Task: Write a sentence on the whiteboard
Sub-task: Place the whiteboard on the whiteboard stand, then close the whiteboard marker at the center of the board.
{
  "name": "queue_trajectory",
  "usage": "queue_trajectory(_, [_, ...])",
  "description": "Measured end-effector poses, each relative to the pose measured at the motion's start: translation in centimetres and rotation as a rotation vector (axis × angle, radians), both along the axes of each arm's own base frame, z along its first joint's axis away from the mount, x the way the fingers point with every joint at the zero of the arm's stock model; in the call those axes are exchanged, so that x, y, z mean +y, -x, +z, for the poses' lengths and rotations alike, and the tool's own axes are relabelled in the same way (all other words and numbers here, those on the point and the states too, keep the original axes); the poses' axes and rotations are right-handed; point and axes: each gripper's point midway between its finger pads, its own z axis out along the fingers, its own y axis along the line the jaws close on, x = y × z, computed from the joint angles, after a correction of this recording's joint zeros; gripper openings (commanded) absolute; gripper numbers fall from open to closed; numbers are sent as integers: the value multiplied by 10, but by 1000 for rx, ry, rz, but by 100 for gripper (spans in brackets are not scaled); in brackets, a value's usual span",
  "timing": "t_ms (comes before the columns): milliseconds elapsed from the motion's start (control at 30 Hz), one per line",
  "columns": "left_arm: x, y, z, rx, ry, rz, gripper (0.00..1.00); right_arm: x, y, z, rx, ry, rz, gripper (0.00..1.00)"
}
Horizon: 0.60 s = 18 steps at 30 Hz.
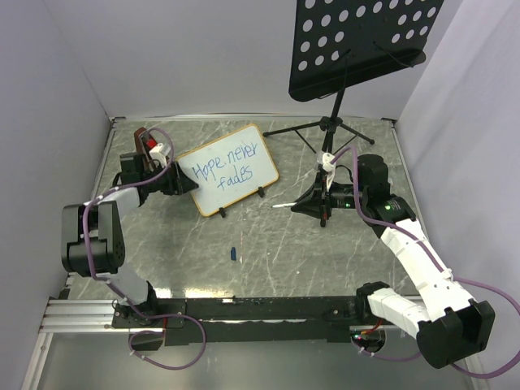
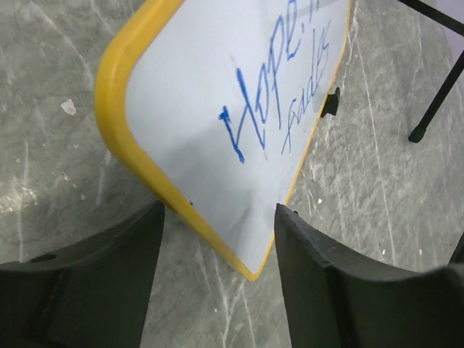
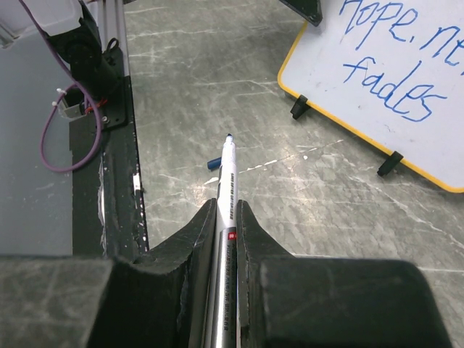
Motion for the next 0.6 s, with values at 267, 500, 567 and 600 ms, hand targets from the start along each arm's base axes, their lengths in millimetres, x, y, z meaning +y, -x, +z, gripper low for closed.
queue_trajectory(267, [11,-1,32,-70,-15,52,99,0,0,0,0,0,0,0])
queue_trajectory(500, [61,22,64,-95,-71,347,97,0,0,0,0,0,1,0])
queue_trajectory(567, [65,35,84,-133,-70,418,97,0,0,0,0,0,1,0])
queue_trajectory(600, [66,43,95,-157,-58,448,97,0,0,0,0,0,1,0])
